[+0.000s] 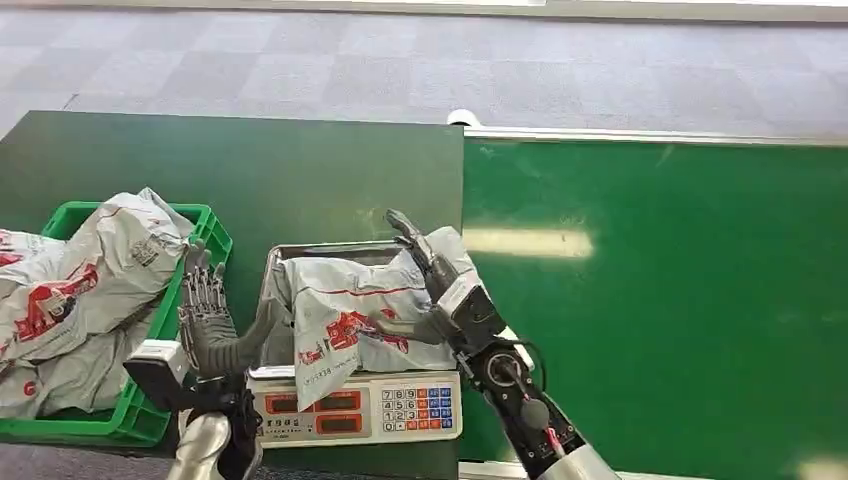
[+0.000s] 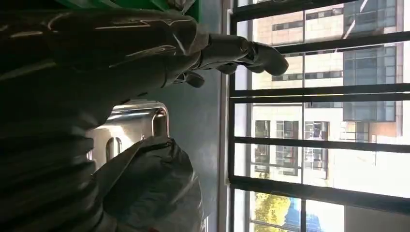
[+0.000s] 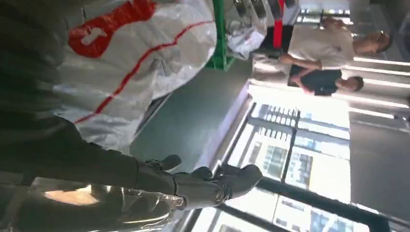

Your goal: Moved the parcel from conveyor to table for the left to box.

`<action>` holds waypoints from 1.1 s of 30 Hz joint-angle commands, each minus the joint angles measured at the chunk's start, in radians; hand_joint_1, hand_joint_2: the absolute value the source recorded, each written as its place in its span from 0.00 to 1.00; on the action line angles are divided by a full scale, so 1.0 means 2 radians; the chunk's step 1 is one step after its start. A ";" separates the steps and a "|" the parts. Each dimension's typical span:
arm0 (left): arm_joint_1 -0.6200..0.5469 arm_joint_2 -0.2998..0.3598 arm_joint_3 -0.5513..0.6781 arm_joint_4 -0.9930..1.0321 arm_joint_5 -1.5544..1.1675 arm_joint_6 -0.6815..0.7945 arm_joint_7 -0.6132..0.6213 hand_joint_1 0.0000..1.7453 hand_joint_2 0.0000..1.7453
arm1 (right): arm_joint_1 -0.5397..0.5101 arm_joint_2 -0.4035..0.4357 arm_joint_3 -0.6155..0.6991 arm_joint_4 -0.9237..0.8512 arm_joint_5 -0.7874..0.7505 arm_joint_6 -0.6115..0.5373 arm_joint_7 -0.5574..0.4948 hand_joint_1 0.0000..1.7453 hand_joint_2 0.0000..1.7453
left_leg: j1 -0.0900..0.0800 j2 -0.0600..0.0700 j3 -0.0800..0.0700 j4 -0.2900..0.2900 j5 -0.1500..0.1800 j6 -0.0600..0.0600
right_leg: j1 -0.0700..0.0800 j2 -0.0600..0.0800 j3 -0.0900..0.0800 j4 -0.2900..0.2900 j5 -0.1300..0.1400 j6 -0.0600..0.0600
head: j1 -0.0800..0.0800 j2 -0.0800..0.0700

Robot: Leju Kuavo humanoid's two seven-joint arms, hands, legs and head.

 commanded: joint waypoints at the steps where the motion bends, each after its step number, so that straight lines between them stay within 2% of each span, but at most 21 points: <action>1: -0.004 -0.007 0.008 0.001 -0.005 0.001 0.003 0.00 1.00 | 0.037 -0.003 -0.020 -0.127 -0.008 -0.022 0.008 0.00 1.00 | -0.001 -0.001 0.001 -0.001 0.000 0.001 | 0.000 -0.002 0.001 0.000 0.000 -0.001 | 0.000 0.000; 3: -0.003 -0.009 0.010 -0.002 -0.007 0.000 0.003 0.00 1.00 | 0.043 -0.001 -0.027 -0.144 -0.004 -0.032 0.002 0.00 1.00 | 0.000 -0.001 -0.001 0.000 0.000 0.001 | 0.000 -0.001 0.000 0.000 0.000 -0.001 | 0.000 0.000; 4: -0.008 -0.009 0.005 0.004 -0.011 -0.010 0.007 0.00 1.00 | 0.063 0.000 -0.048 -0.170 0.003 -0.073 -0.032 0.00 1.00 | -0.001 -0.001 0.000 0.000 0.000 0.001 | 0.000 -0.001 0.000 0.000 0.000 -0.001 | 0.000 0.000; 9: -0.016 -0.011 0.002 0.015 -0.014 -0.013 0.007 0.00 1.00 | 0.101 -0.003 -0.089 -0.191 0.006 -0.099 -0.046 0.00 1.00 | 0.000 -0.002 0.000 0.000 0.000 0.001 | 0.000 -0.003 0.001 -0.001 0.000 0.000 | 0.000 0.000; 16: 0.001 -0.008 0.000 0.001 -0.031 -0.023 0.010 0.00 1.00 | 0.141 -0.001 -0.142 -0.199 0.016 -0.119 -0.060 0.00 1.00 | -0.001 -0.002 0.001 -0.001 0.000 0.001 | 0.000 -0.002 0.001 -0.001 0.000 -0.001 | 0.000 0.000; 21: 0.003 -0.007 0.000 0.001 -0.033 -0.025 0.009 0.00 1.00 | 0.148 -0.003 -0.151 -0.209 0.019 -0.130 -0.060 0.00 1.00 | -0.001 -0.001 0.001 -0.001 0.000 0.001 | 0.000 -0.002 0.001 -0.001 0.000 -0.001 | 0.000 0.000; 23: 0.004 -0.007 0.000 -0.001 -0.036 -0.026 0.007 0.00 1.00 | 0.156 -0.002 -0.165 -0.220 0.026 -0.159 -0.060 0.00 1.00 | -0.001 -0.001 0.001 -0.001 0.000 0.001 | 0.000 -0.002 0.001 0.000 0.000 -0.001 | 0.000 0.000; 30: 0.020 -0.008 0.009 -0.018 -0.042 -0.030 0.005 0.00 1.00 | 0.191 0.000 -0.243 -0.233 0.013 -0.160 -0.060 0.00 1.00 | 0.000 -0.001 0.001 -0.001 0.000 0.001 | 0.000 -0.002 0.001 -0.001 0.000 -0.001 | 0.000 0.000; 33: 0.025 -0.007 0.006 -0.028 -0.059 -0.017 0.001 0.00 1.00 | 0.191 0.003 -0.252 -0.217 0.014 -0.160 -0.060 0.00 1.00 | 0.000 -0.001 0.001 -0.001 0.000 0.001 | 0.000 -0.001 0.001 -0.001 0.000 -0.001 | 0.000 0.000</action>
